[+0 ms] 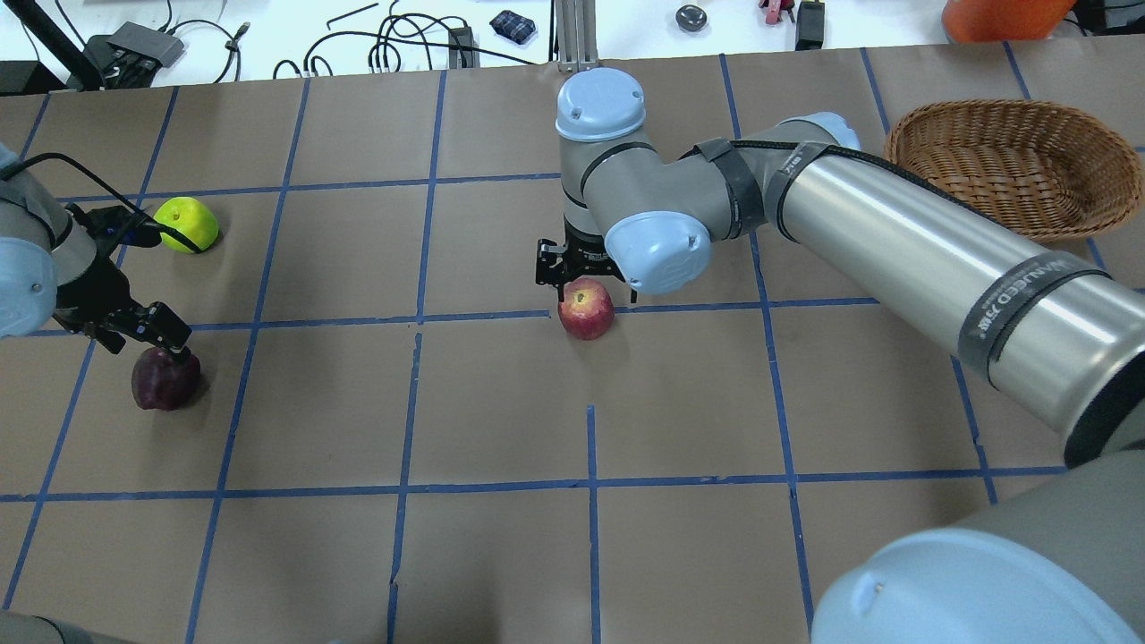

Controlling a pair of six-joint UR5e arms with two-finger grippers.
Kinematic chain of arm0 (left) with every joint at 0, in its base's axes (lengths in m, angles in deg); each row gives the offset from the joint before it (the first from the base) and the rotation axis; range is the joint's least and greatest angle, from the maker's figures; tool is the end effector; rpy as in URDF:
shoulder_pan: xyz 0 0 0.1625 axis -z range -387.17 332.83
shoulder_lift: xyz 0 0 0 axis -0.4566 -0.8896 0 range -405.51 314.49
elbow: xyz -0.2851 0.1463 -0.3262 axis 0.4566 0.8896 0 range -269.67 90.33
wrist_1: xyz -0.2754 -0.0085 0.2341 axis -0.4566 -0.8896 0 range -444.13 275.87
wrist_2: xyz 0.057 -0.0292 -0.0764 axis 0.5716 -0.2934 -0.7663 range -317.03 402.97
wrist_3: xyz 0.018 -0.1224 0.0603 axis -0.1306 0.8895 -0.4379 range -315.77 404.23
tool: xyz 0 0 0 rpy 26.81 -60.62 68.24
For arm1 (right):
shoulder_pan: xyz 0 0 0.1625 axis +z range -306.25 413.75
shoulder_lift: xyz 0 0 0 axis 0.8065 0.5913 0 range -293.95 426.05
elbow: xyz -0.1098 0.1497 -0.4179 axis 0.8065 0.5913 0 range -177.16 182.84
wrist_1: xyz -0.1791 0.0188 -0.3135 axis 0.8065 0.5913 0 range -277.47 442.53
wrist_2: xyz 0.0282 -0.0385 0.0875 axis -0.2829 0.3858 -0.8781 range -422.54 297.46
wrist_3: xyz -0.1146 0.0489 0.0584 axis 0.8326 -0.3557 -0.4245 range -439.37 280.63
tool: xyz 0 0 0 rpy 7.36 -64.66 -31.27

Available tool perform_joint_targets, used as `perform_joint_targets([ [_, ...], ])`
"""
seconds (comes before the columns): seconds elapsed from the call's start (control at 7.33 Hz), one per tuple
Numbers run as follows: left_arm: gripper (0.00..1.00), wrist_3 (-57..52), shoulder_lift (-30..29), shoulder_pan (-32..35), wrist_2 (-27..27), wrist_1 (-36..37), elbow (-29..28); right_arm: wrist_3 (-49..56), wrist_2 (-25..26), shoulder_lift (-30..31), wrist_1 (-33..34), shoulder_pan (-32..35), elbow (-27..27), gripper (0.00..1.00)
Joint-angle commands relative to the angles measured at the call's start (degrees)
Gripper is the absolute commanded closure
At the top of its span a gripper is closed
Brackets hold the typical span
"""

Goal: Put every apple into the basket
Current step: 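Grasp the red apple with the right gripper while the left grasps the dark apple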

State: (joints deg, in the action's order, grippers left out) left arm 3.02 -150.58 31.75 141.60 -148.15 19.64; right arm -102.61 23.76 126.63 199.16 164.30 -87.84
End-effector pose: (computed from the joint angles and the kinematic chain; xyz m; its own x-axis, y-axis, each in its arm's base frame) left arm 0.1487 -0.4650 0.2651 -0.9820 0.1883 -0.0156 0.1810 0.9613 0.2075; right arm 0.3462 -0.5180 0.2493 -0.9981 0.0503 -0.0354 0.0473 0.9956 0.0811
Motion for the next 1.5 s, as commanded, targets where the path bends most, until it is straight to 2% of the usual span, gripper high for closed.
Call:
perform_joint_targets([
  [0.0,0.00,-0.1,-3.0,-0.1,2.5,2.6,0.4,0.0,-0.4,-1.8,1.1,0.2,0.0,0.00],
  [0.55,0.00,0.2,-7.8,-0.1,2.1,6.1,0.6,-0.1,-1.2,-2.6,1.2,0.9,-0.3,0.00],
  [0.68,0.00,0.2,-8.0,-0.2,2.0,6.5,0.7,0.1,-1.2,-2.6,1.5,0.9,0.0,0.25],
  [0.82,0.50,0.1,-7.9,-0.3,1.6,6.8,0.7,0.7,-0.3,-2.4,1.6,0.9,0.0,0.81],
  [0.95,0.75,0.1,-7.4,-0.4,1.6,6.8,0.5,0.8,-0.2,-2.5,1.6,0.7,0.1,1.00],
  [1.09,0.82,0.3,-6.5,-0.3,1.5,6.5,0.6,0.8,-0.1,-1.9,1.5,0.1,0.4,1.00],
  [1.23,0.84,0.7,-5.0,0.5,0.4,3.8,-0.1,1.2,1.4,0.3,1.2,-0.9,0.7,1.00],
  [1.36,0.84,2.8,-2.6,1.3,-3.8,-4.0,-1.9,2.7,3.9,3.1,-0.6,-3.3,1.5,1.00],
])
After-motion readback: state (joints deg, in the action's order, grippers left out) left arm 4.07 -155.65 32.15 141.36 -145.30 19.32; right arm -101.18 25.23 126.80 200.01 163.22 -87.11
